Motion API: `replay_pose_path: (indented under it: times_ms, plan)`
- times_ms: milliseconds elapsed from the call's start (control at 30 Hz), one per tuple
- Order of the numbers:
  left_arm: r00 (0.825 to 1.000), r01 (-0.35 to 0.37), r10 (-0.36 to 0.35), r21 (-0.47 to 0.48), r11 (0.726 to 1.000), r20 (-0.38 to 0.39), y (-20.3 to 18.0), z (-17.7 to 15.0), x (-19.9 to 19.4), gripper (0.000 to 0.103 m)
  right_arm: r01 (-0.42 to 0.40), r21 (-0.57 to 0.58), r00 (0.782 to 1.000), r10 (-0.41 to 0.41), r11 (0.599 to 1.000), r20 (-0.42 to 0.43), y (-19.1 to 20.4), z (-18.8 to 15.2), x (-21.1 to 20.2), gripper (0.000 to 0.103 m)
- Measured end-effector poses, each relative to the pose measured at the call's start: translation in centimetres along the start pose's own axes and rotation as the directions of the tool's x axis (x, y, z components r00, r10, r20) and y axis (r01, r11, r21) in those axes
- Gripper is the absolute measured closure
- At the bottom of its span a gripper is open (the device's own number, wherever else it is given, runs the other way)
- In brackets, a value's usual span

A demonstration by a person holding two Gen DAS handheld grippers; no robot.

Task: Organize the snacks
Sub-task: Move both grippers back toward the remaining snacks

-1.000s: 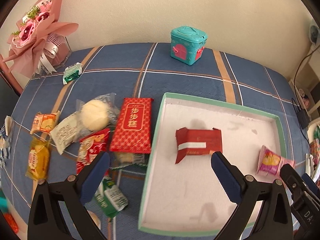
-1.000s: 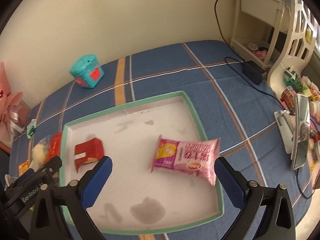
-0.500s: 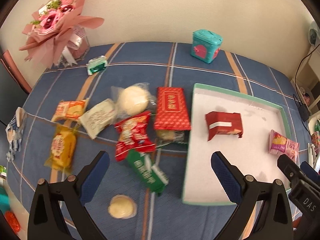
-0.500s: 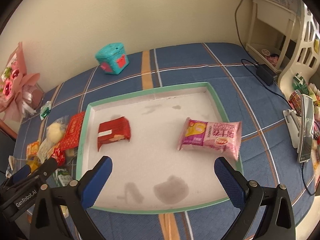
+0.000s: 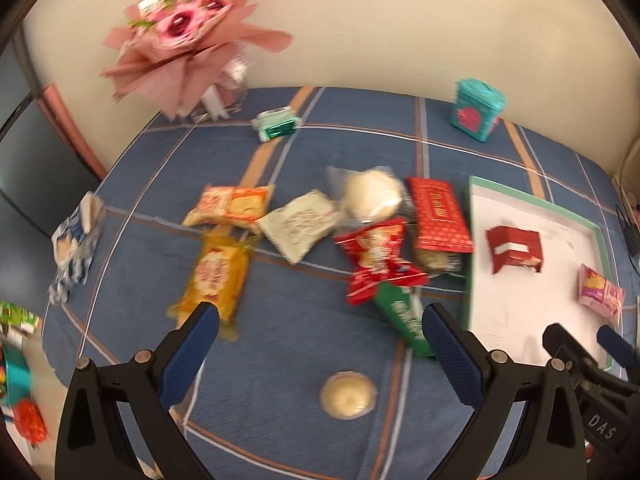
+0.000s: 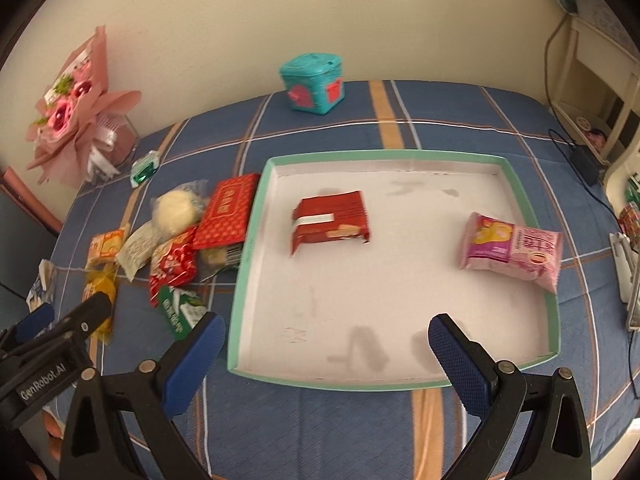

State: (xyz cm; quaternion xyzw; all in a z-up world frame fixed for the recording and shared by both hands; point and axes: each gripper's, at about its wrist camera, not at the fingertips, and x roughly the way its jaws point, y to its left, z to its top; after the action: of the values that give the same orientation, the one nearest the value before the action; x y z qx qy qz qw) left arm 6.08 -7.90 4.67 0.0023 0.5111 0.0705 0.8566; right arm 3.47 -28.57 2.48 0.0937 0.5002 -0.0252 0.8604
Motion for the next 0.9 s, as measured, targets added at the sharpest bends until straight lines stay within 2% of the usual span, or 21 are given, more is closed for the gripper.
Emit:
replay_pose_path:
  times_ms: [167,333,500,600,733,900]
  plan:
    - [1.000,0.008,-0.010,-0.080,0.997,-0.019,3.3,-0.5,0.4,0.002,-0.058,-0.052,0.998,0.057,0.997,-0.022,2.9,-0.4,0.8,0.000]
    - [0.997,0.040,-0.048,-0.120,0.992,-0.064,4.8,-1.3,1.6,0.002,-0.092,-0.118,0.995,0.086,0.989,-0.052,5.9,-1.1,1.8,0.000]
    - [0.992,0.058,-0.071,-0.129,0.990,-0.103,4.9,-2.3,2.6,0.002,-0.127,-0.166,0.989,0.111,0.978,-0.103,7.7,-1.9,3.5,0.014]
    - [0.989,0.073,-0.088,-0.120,0.990,-0.123,4.7,-3.0,3.2,0.002,-0.141,-0.182,0.985,0.118,0.973,-0.128,8.0,-2.2,4.1,0.018]
    - [0.977,0.127,-0.150,-0.149,0.981,-0.150,4.8,-4.4,4.0,0.002,-0.137,-0.197,0.984,0.111,0.971,-0.137,7.7,-2.4,4.1,0.026]
    - [0.969,0.124,-0.150,-0.138,0.983,-0.196,4.3,-6.2,5.0,0.003,-0.162,-0.173,0.982,0.142,0.971,-0.124,6.6,-2.0,3.8,0.028]
